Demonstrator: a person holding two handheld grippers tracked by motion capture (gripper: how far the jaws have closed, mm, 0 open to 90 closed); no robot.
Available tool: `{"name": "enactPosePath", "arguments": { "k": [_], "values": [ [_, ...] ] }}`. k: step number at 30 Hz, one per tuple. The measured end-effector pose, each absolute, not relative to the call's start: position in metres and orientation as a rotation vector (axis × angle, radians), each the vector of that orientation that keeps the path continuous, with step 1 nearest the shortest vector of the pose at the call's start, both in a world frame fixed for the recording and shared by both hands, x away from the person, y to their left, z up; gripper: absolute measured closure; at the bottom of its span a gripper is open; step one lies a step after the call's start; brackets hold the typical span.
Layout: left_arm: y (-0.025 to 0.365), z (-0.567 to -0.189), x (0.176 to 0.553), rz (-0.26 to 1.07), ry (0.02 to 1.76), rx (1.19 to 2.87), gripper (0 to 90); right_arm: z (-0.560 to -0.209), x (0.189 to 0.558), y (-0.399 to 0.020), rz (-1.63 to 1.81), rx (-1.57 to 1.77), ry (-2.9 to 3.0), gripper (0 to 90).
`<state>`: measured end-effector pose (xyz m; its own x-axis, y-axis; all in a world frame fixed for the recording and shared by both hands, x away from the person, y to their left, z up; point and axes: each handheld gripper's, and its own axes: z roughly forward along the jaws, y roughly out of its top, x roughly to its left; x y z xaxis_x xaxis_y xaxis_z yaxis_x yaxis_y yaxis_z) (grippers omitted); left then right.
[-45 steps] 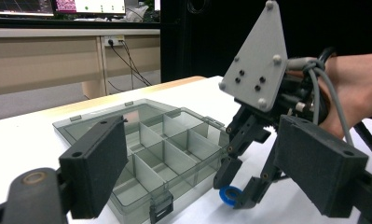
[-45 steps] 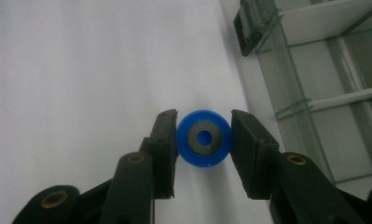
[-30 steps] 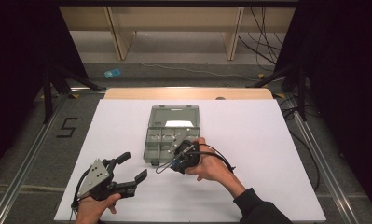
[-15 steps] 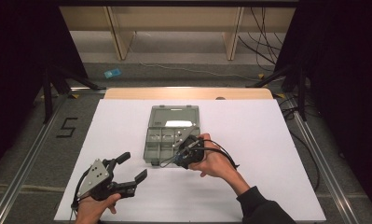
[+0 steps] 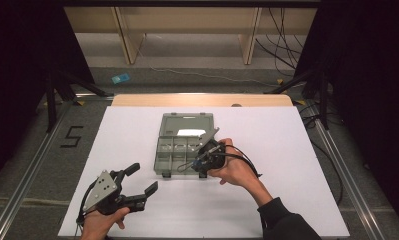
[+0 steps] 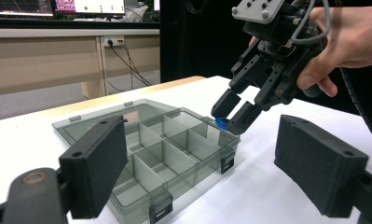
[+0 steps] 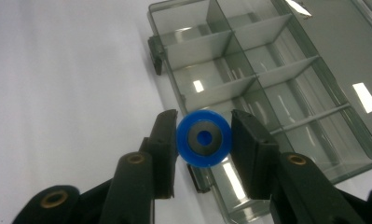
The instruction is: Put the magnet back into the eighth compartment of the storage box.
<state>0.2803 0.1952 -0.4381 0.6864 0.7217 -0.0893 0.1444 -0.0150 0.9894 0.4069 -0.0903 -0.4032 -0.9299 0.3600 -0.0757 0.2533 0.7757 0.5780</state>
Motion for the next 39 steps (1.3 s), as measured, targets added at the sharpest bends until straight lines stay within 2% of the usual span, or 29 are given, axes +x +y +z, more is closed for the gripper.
{"name": "enactPosePath", "arguments": {
  "k": [39],
  "values": [
    [0.195, -0.438, 0.28, 0.531, 0.738, 1.546, 16.5, -0.41, 0.427, -0.114, 0.813, 0.605, 2.705, 62.7]
  ]
}}
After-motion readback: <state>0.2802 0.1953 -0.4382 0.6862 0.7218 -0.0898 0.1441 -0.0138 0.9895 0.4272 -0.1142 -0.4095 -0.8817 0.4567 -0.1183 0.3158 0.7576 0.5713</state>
